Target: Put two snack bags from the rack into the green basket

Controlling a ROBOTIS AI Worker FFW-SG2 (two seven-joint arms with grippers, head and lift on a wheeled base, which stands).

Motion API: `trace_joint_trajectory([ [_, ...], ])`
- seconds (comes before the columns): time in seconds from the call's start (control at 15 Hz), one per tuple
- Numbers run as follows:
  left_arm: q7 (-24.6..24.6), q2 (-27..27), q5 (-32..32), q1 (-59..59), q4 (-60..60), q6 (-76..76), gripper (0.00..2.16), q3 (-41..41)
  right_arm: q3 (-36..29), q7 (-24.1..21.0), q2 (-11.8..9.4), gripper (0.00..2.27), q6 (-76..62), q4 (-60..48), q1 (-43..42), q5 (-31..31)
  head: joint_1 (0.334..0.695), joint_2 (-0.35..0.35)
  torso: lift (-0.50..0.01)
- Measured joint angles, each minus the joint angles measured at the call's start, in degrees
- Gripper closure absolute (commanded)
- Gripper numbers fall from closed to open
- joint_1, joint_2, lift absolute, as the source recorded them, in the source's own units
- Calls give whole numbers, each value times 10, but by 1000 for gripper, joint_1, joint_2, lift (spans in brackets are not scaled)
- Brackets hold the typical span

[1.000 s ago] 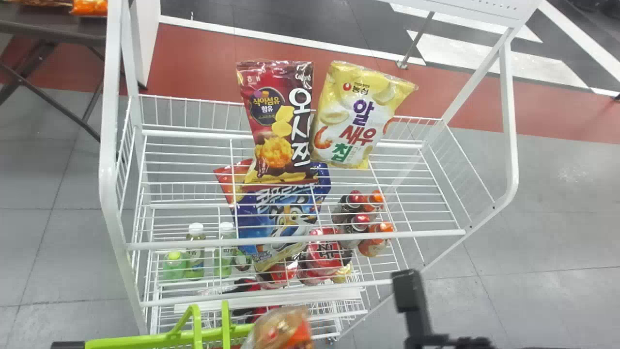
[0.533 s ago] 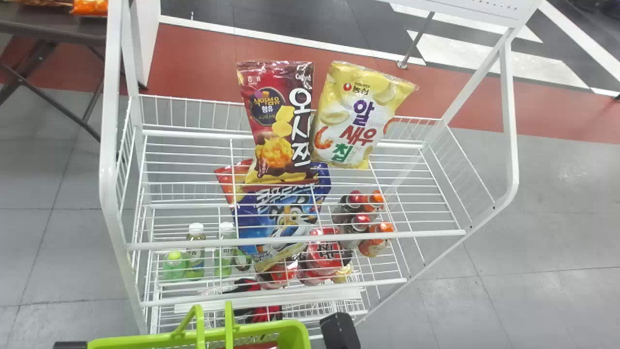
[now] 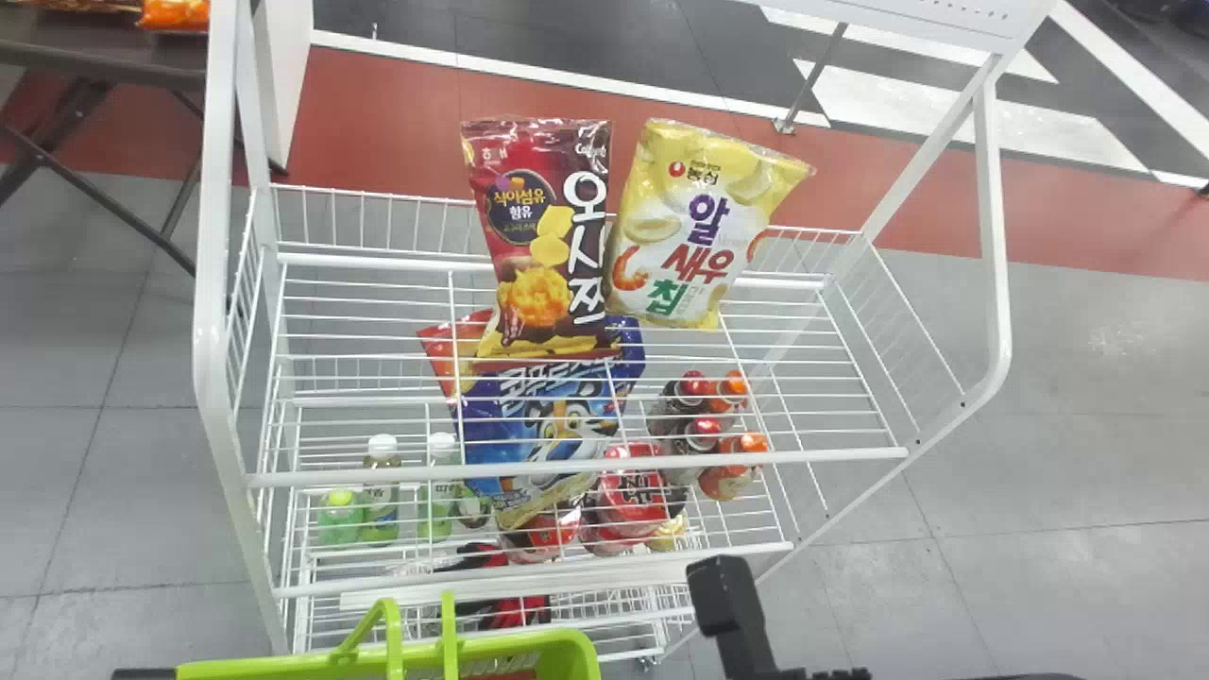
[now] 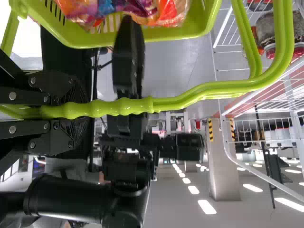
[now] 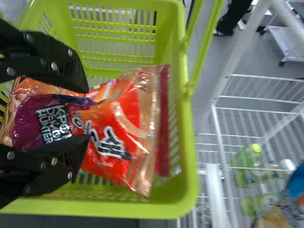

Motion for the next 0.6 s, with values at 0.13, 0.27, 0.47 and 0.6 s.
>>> trace_joint_trajectory([
  [0.13,2,-1,-1,-1,-1,0,2138,-1,-15,16,0,63,0,-38,10,-2,695,-350,-7],
  [0.27,2,-3,-3,-1,0,0,2138,0,-19,55,0,60,-66,-61,34,25,695,-350,-7],
  [0.47,1,-7,-5,-1,5,0,2138,2,7,77,3,66,-352,-67,79,112,695,-350,-7],
  [0.6,-1,-7,-5,-6,12,0,2138,3,39,70,10,66,-550,-49,112,184,695,-350,-7],
])
